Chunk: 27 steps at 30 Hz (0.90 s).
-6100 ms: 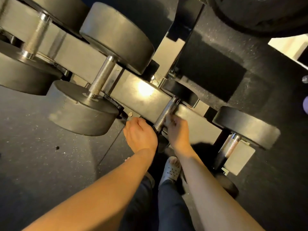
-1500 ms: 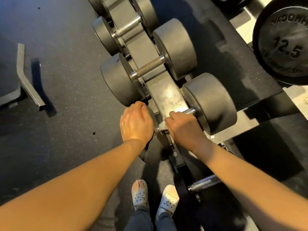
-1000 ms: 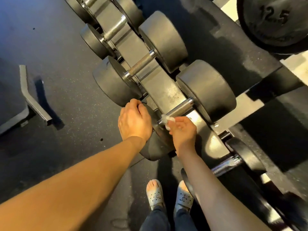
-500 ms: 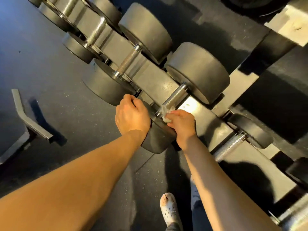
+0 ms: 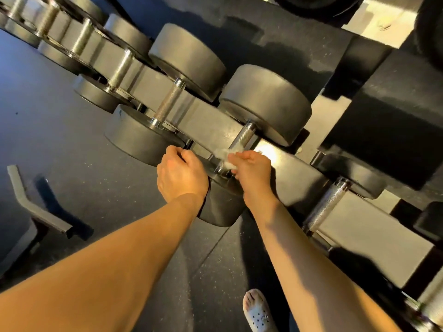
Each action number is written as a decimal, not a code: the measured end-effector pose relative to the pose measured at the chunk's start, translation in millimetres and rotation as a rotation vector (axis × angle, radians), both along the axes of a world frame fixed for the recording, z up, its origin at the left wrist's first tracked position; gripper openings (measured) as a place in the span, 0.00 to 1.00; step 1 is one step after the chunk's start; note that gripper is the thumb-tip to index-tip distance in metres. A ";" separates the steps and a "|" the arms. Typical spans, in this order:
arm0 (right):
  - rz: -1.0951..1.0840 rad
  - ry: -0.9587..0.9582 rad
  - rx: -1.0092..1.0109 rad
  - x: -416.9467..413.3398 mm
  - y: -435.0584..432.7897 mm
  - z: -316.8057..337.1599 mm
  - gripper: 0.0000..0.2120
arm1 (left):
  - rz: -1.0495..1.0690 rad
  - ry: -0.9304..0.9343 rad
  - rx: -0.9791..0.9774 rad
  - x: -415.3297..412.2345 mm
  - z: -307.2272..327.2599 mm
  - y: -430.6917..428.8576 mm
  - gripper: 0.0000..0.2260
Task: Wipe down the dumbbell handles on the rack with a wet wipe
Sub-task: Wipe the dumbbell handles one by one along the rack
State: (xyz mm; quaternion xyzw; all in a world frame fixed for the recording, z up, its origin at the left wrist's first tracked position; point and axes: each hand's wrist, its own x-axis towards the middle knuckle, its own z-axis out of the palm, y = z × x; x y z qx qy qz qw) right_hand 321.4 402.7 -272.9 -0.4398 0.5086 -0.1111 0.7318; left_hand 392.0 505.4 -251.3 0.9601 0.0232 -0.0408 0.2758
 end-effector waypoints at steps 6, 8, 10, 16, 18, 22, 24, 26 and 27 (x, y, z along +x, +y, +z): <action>-0.263 -0.054 -0.067 19.6 -17.1 -0.5 0.04 | -0.006 -0.007 0.004 -0.3 0.5 -0.4 0.11; 0.017 0.039 -0.143 8.4 3.0 -6.4 0.05 | 0.001 0.003 -0.007 0.0 1.7 -1.3 0.11; 0.324 0.133 -0.257 -2.2 13.0 -9.8 0.06 | 0.011 0.013 -0.009 -0.3 2.1 -1.7 0.09; 0.666 0.308 -1.152 26.9 -25.8 14.6 0.08 | -0.004 0.020 -0.018 0.5 1.9 0.8 0.10; 0.820 0.489 -1.380 40.7 -30.8 21.7 0.07 | -0.007 0.019 -0.021 0.7 1.8 0.6 0.11; 1.343 0.422 -1.336 54.9 -17.9 32.6 0.02 | -0.004 0.016 -0.017 0.9 3.5 0.0 0.10; 1.586 0.311 -1.287 57.7 -13.4 38.9 0.05 | -0.008 0.024 -0.021 1.3 4.1 -0.3 0.08; 1.705 0.364 -1.483 64.8 -21.2 42.2 0.03 | -0.011 0.020 -0.021 0.6 4.3 -0.6 0.07; 1.703 0.436 -1.599 69.8 -27.0 41.3 0.03 | -0.009 0.015 -0.019 0.3 5.1 -1.1 0.07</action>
